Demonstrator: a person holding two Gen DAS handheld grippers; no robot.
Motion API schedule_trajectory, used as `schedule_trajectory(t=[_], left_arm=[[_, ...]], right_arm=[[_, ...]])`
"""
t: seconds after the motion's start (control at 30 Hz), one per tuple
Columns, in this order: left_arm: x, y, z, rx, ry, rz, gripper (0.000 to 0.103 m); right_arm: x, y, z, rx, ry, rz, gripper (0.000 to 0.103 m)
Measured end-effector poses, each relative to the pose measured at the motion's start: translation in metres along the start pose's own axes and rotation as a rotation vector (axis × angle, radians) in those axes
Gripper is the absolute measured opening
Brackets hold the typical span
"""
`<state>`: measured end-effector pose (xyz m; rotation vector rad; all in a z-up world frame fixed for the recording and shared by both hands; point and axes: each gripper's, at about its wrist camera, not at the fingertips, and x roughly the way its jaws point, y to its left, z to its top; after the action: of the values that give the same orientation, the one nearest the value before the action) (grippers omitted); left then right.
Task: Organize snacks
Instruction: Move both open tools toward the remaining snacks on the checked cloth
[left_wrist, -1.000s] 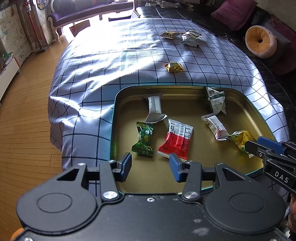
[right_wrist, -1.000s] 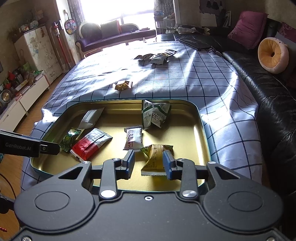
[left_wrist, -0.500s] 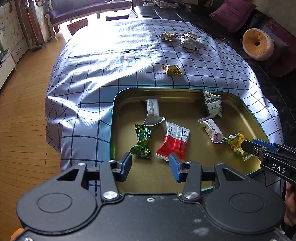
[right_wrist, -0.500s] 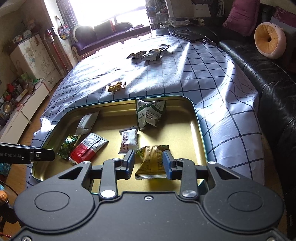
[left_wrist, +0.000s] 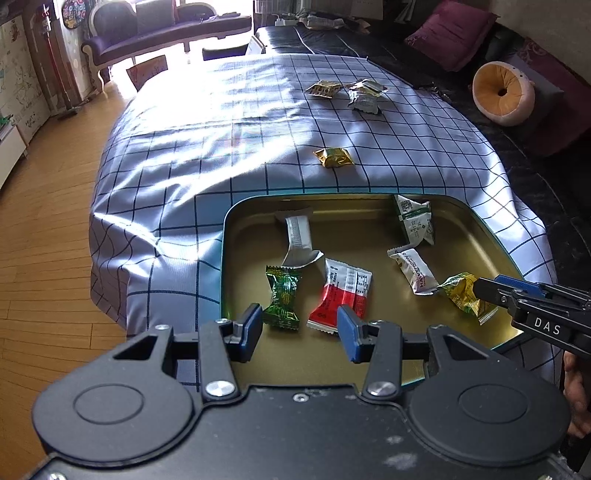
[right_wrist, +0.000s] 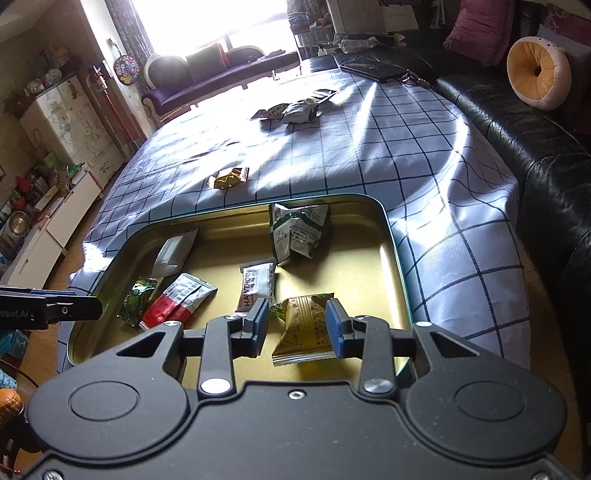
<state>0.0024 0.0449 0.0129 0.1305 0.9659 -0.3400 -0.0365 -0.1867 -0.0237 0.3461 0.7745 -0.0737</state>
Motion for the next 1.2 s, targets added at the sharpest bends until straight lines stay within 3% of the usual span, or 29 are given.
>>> schedule_trajectory(t=[0.17,0.57,0.93,1.2], left_arm=[[0.0,0.0,0.002,0.009,-0.012,0.003,0.046],[0.011,0.017,0.025,-0.044,0.067,-0.033,0.046],[0.042,0.02,0.092,-0.029,0.012,0.007,0.046],[0.082,0.013,0.152,-0.026,-0.027,0.015,0.046]], right_arm=[[0.0,0.002,0.002,-0.034,-0.029,-0.01,0.044],[0.004,-0.006,0.022,-0.005,0.016,0.016,0.044],[0.035,-0.021,0.082,0.032,0.036,0.063,0.044],[0.078,-0.027,0.124,0.008,0.019,0.022,0.044]])
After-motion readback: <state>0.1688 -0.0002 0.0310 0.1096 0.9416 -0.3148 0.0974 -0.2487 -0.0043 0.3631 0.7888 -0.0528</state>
